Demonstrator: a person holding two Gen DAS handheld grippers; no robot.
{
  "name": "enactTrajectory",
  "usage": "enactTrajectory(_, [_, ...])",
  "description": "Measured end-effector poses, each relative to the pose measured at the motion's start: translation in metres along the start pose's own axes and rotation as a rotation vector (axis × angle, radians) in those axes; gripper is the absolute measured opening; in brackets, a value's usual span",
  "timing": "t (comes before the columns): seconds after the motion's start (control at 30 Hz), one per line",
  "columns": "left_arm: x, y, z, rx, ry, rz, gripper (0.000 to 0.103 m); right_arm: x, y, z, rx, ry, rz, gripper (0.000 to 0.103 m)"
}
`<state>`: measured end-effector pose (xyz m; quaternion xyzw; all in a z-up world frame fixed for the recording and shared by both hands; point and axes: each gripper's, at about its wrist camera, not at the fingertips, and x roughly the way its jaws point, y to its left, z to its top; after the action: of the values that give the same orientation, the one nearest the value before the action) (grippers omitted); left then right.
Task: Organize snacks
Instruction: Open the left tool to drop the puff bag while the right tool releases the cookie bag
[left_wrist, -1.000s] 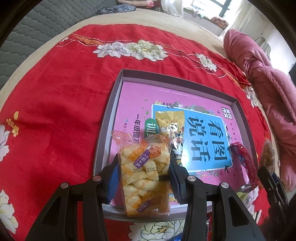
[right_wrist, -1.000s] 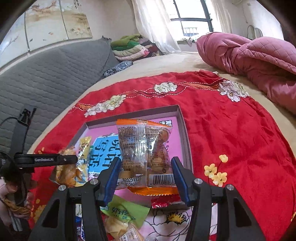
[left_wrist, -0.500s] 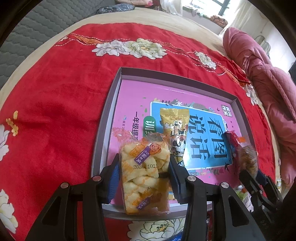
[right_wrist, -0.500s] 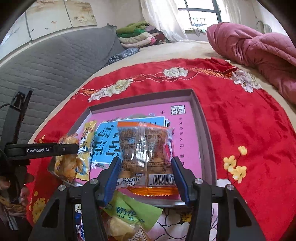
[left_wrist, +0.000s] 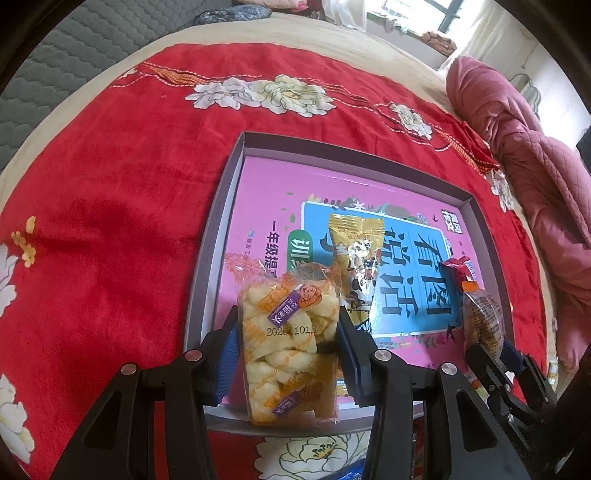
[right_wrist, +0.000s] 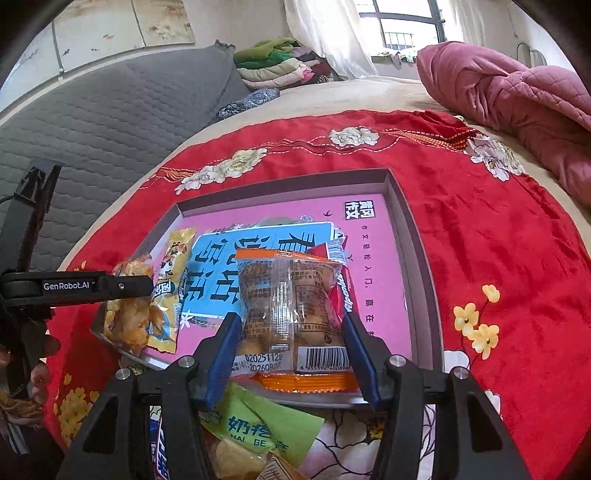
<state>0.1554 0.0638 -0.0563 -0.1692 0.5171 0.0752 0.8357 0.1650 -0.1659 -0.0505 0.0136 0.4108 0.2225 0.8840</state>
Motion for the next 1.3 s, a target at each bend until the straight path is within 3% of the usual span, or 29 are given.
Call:
enactTrajectory(0.8, [-0.005, -0.001, 0.002, 0.011, 0.003, 0.014, 0.051, -0.001, -0.005, 0.001, 0.045, -0.009, 0.021, 0.064])
enactTrajectory(0.93, [-0.009, 0.000, 0.002, 0.011, -0.002, 0.010, 0.055, -0.003, -0.004, 0.002, 0.048, -0.023, 0.036, 0.071])
enactTrajectory(1.3, [-0.019, 0.003, 0.001, 0.004, -0.014, 0.003, 0.057, -0.010, -0.002, 0.003, 0.047, -0.046, 0.035, 0.071])
